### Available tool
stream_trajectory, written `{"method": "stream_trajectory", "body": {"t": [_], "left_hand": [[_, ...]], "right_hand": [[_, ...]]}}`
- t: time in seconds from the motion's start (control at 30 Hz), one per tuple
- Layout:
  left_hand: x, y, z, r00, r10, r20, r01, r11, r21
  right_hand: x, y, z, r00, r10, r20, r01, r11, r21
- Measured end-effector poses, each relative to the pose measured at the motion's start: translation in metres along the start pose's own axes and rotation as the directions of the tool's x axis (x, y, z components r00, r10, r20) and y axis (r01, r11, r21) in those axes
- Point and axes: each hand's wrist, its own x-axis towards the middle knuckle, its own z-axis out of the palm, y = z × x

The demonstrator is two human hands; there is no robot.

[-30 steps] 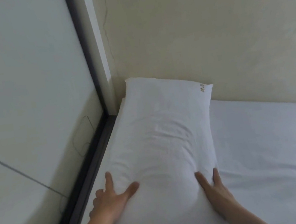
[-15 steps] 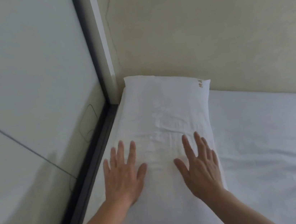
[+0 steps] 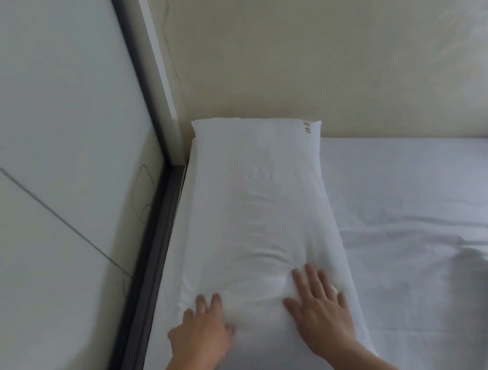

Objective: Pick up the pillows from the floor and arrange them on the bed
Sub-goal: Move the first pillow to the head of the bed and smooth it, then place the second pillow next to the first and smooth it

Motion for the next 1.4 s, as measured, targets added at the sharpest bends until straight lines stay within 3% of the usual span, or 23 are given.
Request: {"method": "stream_trajectory", "body": {"t": [0.07,0.1,0.17,0.27,0.37,0.47,0.67,0.8,1.0,1.13,1.27,1.4], "left_hand": [[-0.01,-0.016,-0.006,0.993,-0.111,0.046,0.107,0.991,0.077],[-0.013,-0.023,-0.01,0.993,-0.119,0.005,0.118,0.986,0.118],[-0.016,-0.027,-0.024,0.983,-0.088,-0.163,0.111,0.984,0.139],[-0.009,-0.007,-0.045,0.922,0.069,-0.382,-0.005,0.986,0.165],[0.0,0.031,-0.053,0.899,0.165,-0.405,-0.106,0.981,0.163],[0.007,0.07,-0.053,0.912,0.169,-0.373,-0.142,0.985,0.099],[-0.035,0.109,-0.047,0.864,0.256,-0.433,-0.271,0.962,0.029],[-0.076,0.127,-0.042,0.909,0.287,-0.303,-0.317,0.947,-0.054],[-0.124,0.155,-0.051,0.844,0.413,-0.343,-0.443,0.896,-0.011],[-0.149,0.194,-0.04,0.822,0.501,-0.271,-0.513,0.858,0.03],[-0.183,0.264,-0.004,0.82,0.542,-0.182,-0.552,0.834,0.001],[-0.217,0.332,0.067,0.874,0.485,-0.027,-0.485,0.872,-0.066]], "right_hand": [[-0.002,0.012,-0.013,0.964,0.267,0.014,-0.267,0.959,0.096],[-0.002,0.018,-0.023,0.95,0.312,-0.008,-0.31,0.947,0.09],[0.005,0.025,-0.043,0.964,0.242,-0.108,-0.242,0.97,0.014],[0.026,0.019,-0.069,0.975,0.023,-0.222,-0.038,0.997,-0.062],[0.054,0.0,-0.085,0.952,-0.151,-0.268,0.127,0.986,-0.104],[0.073,-0.008,-0.089,0.916,-0.264,-0.301,0.241,0.964,-0.111],[0.031,0.025,-0.098,0.892,-0.262,-0.368,0.244,0.965,-0.096],[-0.029,0.053,-0.111,0.968,-0.151,-0.202,0.136,0.987,-0.09],[-0.099,0.064,-0.144,0.962,-0.002,-0.274,0.013,0.999,0.039],[-0.142,0.102,-0.156,0.945,0.079,-0.316,-0.049,0.994,0.102],[-0.2,0.194,-0.163,0.918,0.212,-0.336,-0.174,0.975,0.14],[-0.265,0.333,-0.15,0.866,0.417,-0.276,-0.353,0.901,0.251]]}}
